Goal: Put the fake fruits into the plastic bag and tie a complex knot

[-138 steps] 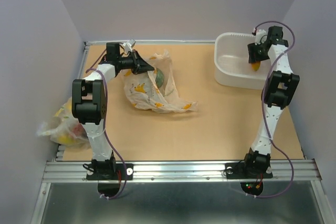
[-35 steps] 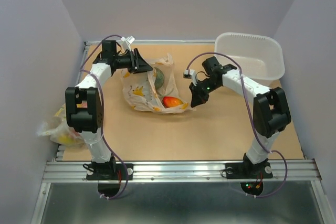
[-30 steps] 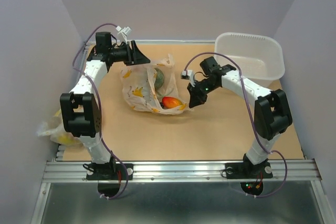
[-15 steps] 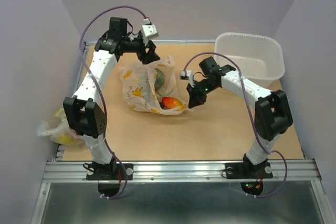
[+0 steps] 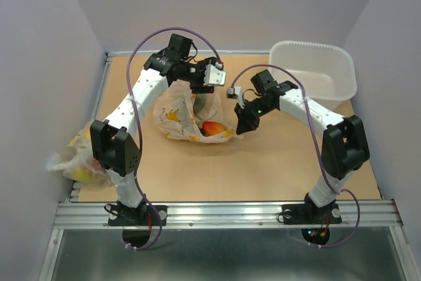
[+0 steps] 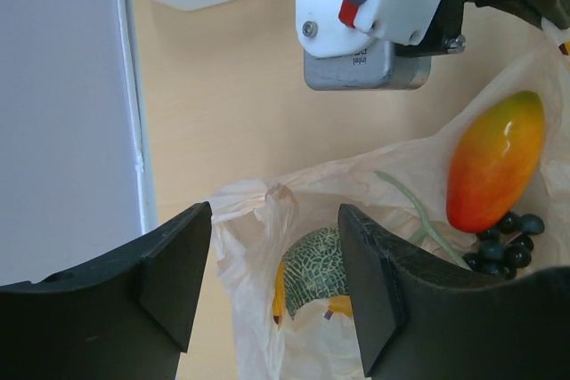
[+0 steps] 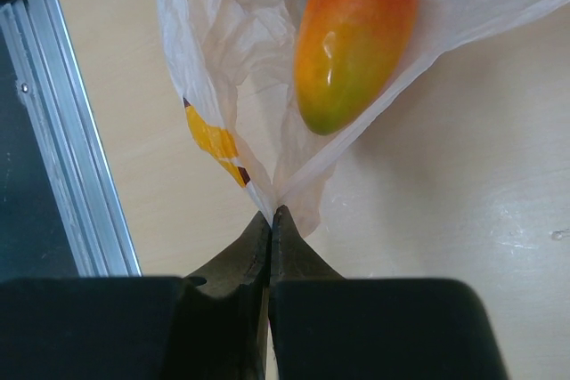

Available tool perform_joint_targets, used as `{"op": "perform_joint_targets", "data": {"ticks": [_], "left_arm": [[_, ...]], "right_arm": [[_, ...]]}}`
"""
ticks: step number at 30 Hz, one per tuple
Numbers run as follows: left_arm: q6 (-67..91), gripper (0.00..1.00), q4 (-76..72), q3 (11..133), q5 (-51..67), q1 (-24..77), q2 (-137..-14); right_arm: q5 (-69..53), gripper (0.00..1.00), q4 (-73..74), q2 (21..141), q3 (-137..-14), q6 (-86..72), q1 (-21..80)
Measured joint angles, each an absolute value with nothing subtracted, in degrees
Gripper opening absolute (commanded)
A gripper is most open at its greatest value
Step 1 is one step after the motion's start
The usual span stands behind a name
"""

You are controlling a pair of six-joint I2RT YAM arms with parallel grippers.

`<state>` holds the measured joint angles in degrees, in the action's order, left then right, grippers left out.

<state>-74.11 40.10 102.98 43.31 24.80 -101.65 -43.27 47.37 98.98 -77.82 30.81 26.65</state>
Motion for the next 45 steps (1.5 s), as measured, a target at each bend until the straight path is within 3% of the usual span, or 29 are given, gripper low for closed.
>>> {"op": "perform_joint_targets", "data": {"ticks": [6,9,11,15,23,34,40,45], "left_arm": [[-77.8,0.68,39.0,101.8,38.8,25.6,-104.1],[-78.9,0.62,38.0,100.0,36.6,25.9,-104.6],[-79.3,0.37,37.4,99.5,35.3,26.2,-105.1],[-78.0,0.00,34.4,99.4,33.9,26.3,-105.9],[-59.7,0.00,23.4,100.0,36.2,22.9,-104.9],[-20.3,0.00,8.0,100.1,39.1,6.2,-91.5],[-4.5,0.00,-1.7,93.0,40.5,1.7,-79.5],[-0.6,0.00,-5.8,80.6,41.3,0.9,-69.8]], "right_arm": [[-43.3,0.00,47.3,97.6,-77.1,30.4,26.7],[-43.3,0.00,47.2,97.2,-76.9,30.0,26.7],[-43.3,0.01,47.0,97.0,-76.9,29.6,26.7],[-43.0,0.01,46.9,96.9,-76.9,28.9,26.7],[-36.8,0.00,47.3,95.2,-79.2,26.1,26.2],[-19.5,0.00,47.5,92.0,-103.9,23.8,25.8],[-9.8,0.00,47.1,91.0,-114.7,26.8,25.8],[-8.4,0.00,45.3,86.0,-109.7,29.4,25.8]]}}
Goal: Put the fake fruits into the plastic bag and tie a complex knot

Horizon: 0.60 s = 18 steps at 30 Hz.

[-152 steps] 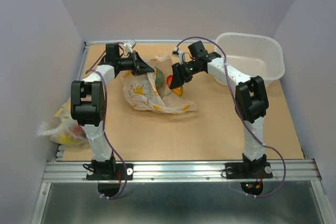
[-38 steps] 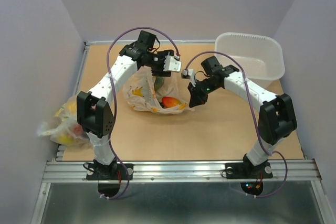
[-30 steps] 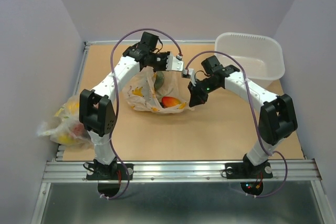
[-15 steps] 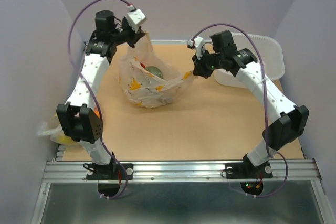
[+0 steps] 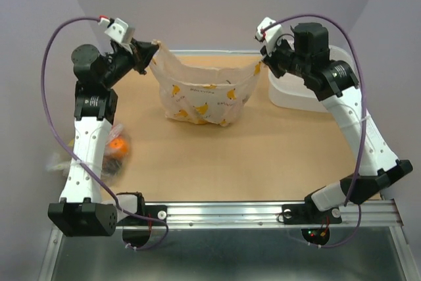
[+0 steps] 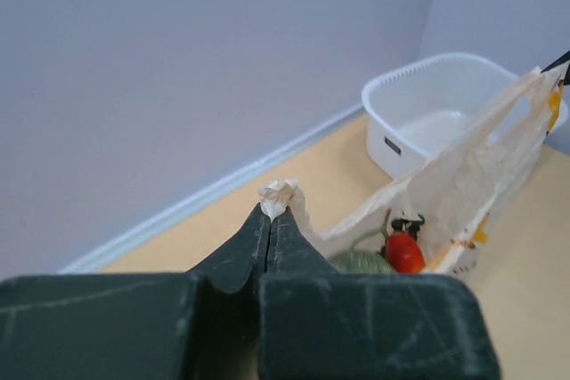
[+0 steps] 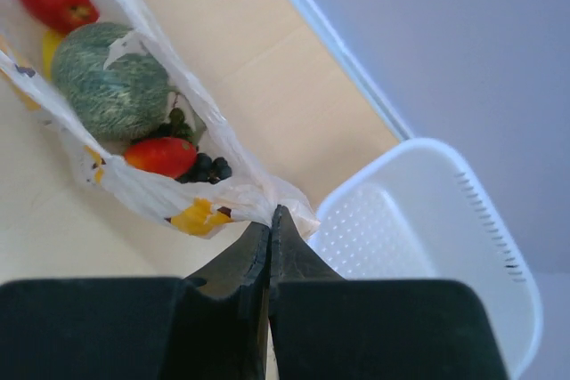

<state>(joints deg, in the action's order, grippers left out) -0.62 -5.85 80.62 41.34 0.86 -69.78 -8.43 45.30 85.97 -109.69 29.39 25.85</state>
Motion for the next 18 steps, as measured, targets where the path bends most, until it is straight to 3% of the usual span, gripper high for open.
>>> {"op": "perform_joint_targets", "data": {"ticks": [7,8,9,11,12,14,16,18], "left_arm": [[-2.3,0.02,0.3,62.4,37.5,0.7,-62.0],[-2.5,0.11,1.9,61.3,36.7,0.7,-61.6],[-2.7,0.31,3.6,60.7,36.0,0.6,-61.3],[-3.3,0.51,5.3,61.1,36.0,0.6,-61.1],[-4.2,0.67,6.8,62.4,36.4,0.6,-61.1],[-5.3,0.75,8.7,65.4,38.1,0.6,-61.3],[-7.2,0.97,9.6,70.3,42.5,0.6,-61.9],[-8.9,0.99,9.5,75.2,45.4,0.7,-62.6]], "right_arm": [[-9.7,0.00,46.6,78.7,-91.0,33.1,25.8],[-9.7,0.01,46.8,78.8,-90.0,33.4,25.8],[-9.8,0.00,47.1,79.1,-89.7,33.6,25.8],[-10.2,0.01,46.9,79.3,-89.7,33.7,25.8],[-10.7,0.00,46.6,79.3,-89.8,33.7,25.8],[-11.6,0.00,46.2,79.3,-90.0,33.9,25.8],[-12.7,0.00,46.0,79.3,-90.2,34.4,25.8],[-13.8,0.00,45.8,79.2,-90.6,35.0,25.8]]}}
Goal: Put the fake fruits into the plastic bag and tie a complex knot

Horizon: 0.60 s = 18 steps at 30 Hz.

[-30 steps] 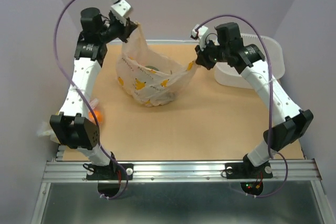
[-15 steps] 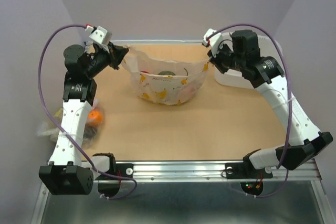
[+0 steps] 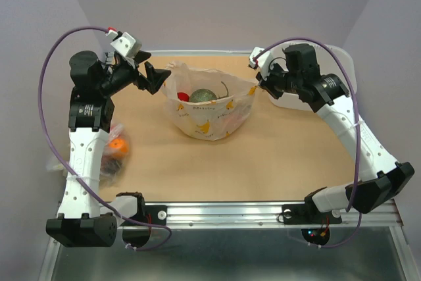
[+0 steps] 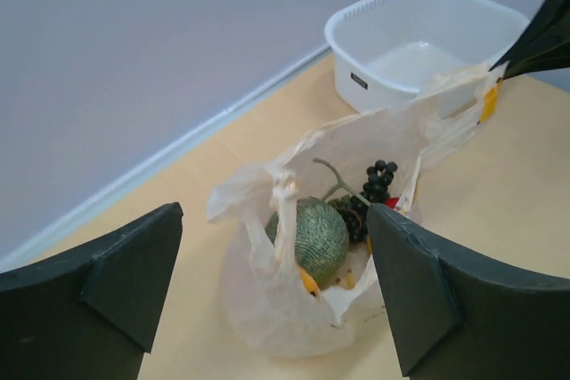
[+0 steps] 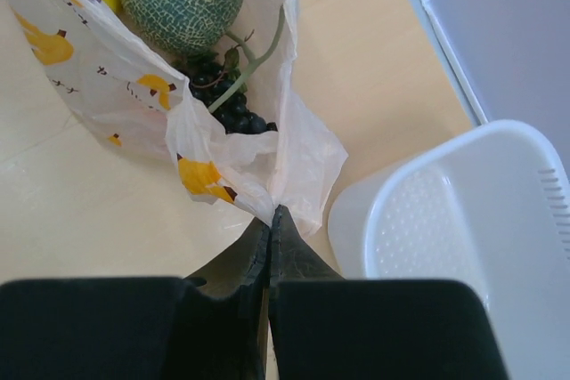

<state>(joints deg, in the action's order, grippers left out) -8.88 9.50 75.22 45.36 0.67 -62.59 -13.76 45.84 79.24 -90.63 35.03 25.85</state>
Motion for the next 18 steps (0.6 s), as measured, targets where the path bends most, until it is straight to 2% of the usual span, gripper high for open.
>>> {"op": "perform_joint_targets", "data": {"ticks": [4,11,18], "left_arm": [[-15.1,0.99,11.8,85.2,47.8,6.2,-66.0],[-26.2,0.99,21.3,103.1,45.1,19.9,-84.3],[-37.6,0.98,39.1,120.8,44.8,21.6,-107.6]], "right_arm": [[-15.2,0.00,45.6,78.5,-91.0,36.3,25.8],[-16.5,0.00,45.5,74.4,-90.9,38.8,25.8],[-16.5,0.00,44.2,72.3,-89.1,39.7,25.8]]}}
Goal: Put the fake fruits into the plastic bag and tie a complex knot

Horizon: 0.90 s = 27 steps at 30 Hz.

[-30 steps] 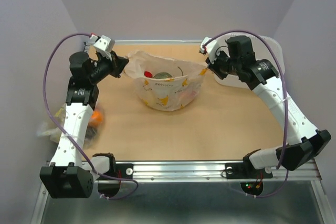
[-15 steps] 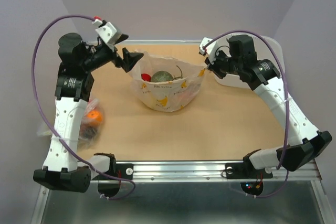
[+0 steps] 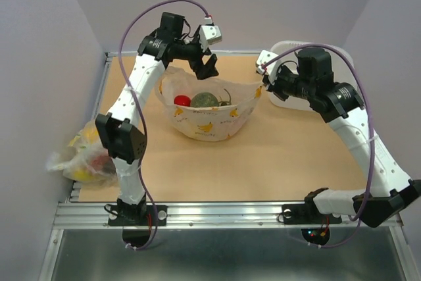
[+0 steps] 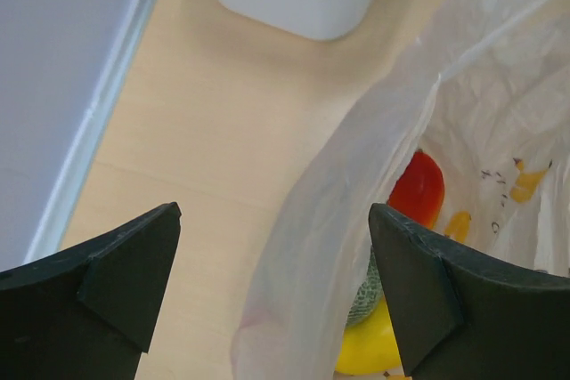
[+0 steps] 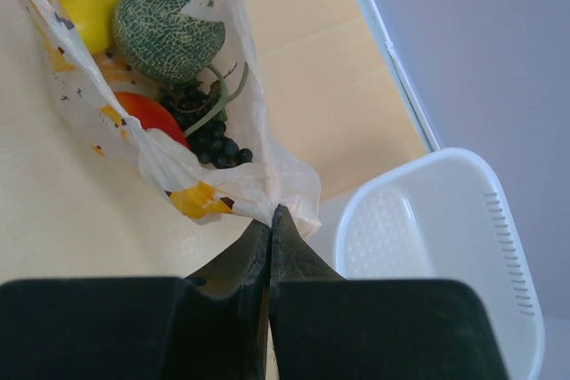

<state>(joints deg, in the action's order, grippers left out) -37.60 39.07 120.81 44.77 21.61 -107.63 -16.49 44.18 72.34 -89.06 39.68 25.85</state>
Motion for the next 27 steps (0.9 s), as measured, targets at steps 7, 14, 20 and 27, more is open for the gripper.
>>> {"op": "perform_joint_targets", "data": {"ticks": [7,14,20,27], "left_arm": [[-46.1,0.96,57.6,126.9,49.8,21.8,-116.6],[-47.3,0.94,61.5,118.7,56.6,22.2,-112.4],[-46.6,0.94,62.7,111.2,61.5,22.5,-108.9],[-45.4,0.95,62.8,106.9,64.0,24.0,-108.1]], "right_arm": [[-15.5,0.00,42.7,72.4,-87.2,40.3,25.8],[-13.9,0.00,41.5,72.1,-85.3,40.9,25.8],[-13.3,0.00,41.4,72.0,-85.1,41.2,25.8],[-13.3,0.00,41.2,72.0,-84.8,41.2,25.8]]}}
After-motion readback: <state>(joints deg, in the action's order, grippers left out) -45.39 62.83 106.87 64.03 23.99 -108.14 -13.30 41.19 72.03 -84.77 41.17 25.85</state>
